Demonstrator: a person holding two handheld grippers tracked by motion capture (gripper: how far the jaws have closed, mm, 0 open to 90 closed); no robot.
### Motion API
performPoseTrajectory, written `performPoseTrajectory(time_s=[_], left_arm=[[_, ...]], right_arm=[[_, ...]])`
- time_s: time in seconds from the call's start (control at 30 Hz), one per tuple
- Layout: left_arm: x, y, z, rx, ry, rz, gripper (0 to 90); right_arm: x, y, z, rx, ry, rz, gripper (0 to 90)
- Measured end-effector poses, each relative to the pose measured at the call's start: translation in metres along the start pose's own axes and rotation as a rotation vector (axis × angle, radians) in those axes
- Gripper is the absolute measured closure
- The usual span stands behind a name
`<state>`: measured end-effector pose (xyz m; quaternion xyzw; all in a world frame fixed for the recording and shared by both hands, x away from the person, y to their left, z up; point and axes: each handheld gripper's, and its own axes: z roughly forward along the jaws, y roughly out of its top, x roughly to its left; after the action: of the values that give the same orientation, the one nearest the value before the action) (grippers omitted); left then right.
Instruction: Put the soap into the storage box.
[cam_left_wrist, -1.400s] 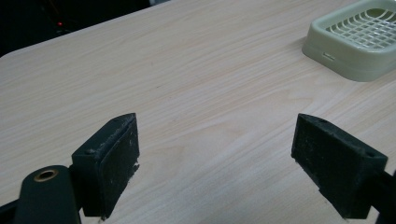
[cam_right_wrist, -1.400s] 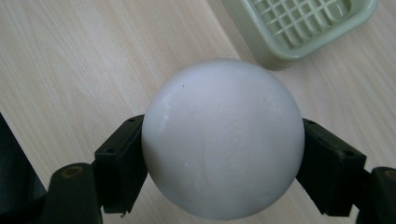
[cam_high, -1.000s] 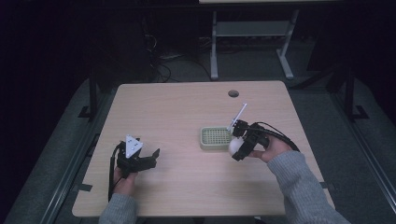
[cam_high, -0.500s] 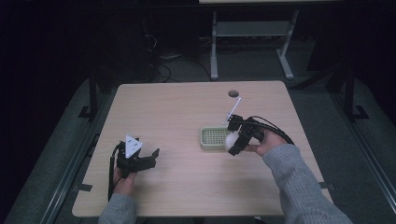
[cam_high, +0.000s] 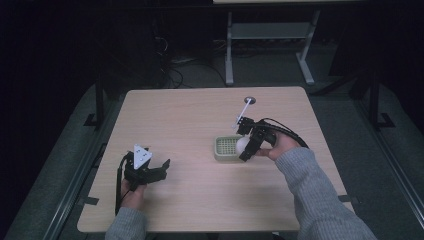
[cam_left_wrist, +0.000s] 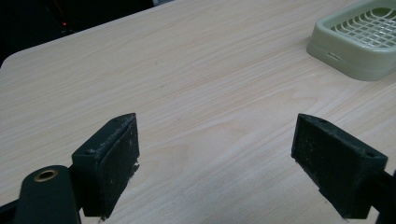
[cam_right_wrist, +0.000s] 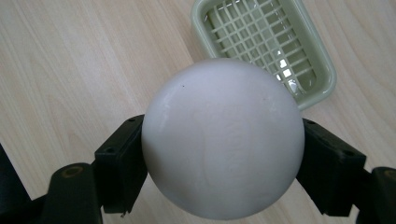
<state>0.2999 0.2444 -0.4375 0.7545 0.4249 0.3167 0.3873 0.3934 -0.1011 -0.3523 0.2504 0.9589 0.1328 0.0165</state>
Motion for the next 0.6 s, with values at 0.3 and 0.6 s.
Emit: performPoseTrajectory(time_s=[0.3, 0.6], left_arm=[[0.000, 0.000, -0.001, -0.001, 0.002, -0.004, 14.8], [0.001, -0.001, -0.001, -0.001, 0.008, 0.002, 14.8]], right_arm=[[-0.002, 0.012, -0.002, -0.004, 0.007, -0.007, 23.5], [-0.006, 0.022, -0.002, 0.006, -0.001, -0.024, 23.5]])
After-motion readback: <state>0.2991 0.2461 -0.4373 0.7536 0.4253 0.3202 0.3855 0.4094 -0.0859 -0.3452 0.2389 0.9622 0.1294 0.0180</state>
